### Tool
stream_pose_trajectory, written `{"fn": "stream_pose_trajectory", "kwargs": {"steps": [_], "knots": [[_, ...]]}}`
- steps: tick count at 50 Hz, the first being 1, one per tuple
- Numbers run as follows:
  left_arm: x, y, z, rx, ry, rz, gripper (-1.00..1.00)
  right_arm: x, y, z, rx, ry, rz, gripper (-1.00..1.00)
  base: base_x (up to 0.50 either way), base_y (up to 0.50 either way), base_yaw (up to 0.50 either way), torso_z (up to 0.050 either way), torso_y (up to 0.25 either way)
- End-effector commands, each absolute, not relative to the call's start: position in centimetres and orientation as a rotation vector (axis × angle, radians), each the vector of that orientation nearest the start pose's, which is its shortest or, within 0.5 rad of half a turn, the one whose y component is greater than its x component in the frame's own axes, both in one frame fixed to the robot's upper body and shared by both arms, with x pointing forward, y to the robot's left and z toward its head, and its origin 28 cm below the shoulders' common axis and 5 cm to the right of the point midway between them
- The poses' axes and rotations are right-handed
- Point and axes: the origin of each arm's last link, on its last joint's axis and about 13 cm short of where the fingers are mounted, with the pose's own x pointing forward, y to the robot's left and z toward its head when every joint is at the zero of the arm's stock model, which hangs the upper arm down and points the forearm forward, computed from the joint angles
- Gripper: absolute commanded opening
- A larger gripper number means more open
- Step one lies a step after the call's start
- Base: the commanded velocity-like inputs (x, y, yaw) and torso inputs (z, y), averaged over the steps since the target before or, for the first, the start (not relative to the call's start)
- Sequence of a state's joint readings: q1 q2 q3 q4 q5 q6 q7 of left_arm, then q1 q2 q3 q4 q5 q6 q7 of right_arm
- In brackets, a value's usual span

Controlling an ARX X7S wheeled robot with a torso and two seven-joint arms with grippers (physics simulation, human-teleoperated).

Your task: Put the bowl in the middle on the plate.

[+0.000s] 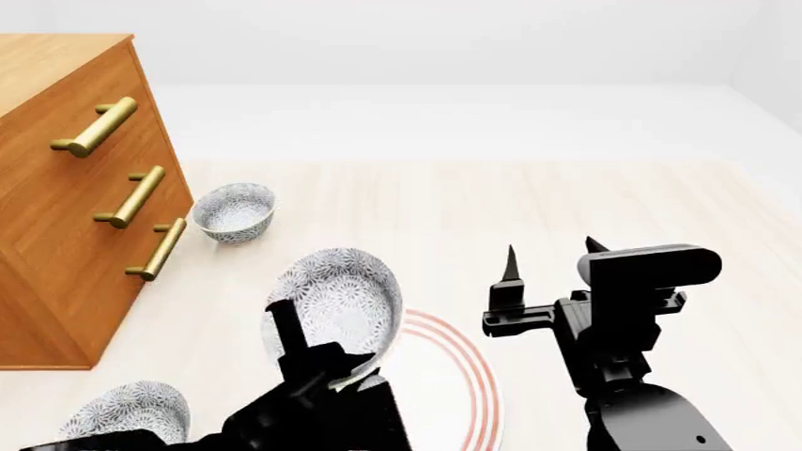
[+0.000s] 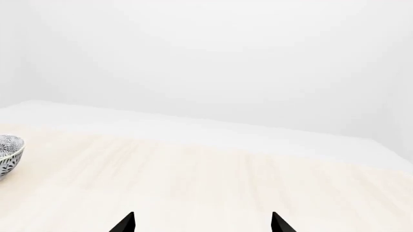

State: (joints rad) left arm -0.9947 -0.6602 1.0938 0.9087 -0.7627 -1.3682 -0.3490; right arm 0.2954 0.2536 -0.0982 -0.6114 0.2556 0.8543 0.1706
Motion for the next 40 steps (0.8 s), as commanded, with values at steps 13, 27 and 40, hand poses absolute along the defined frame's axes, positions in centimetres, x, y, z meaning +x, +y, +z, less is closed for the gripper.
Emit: {"fn": "stream_pose_trajectory", "kwargs": {"steps": [13,27,40], "knots": [[18.9,17.8,18.1,1.101,0.12,-0.813,-1.0,23.1,-11.2,14.5,-0.103,-0.021,0.05,1.0,0.0,0.0,0.0,0.0,0.001],[20.2,17.6,17.2,1.1,0.147,-0.791,-1.0,23.2,-11.2,14.4,-0.106,-0.02,0.053,1.0,0.0,0.0,0.0,0.0,0.0],[21.6,16.7,16.4,1.122,0.165,-0.784,-1.0,23.3,-11.2,14.4,-0.106,-0.02,0.053,1.0,0.0,0.0,0.0,0.0,0.0]]}}
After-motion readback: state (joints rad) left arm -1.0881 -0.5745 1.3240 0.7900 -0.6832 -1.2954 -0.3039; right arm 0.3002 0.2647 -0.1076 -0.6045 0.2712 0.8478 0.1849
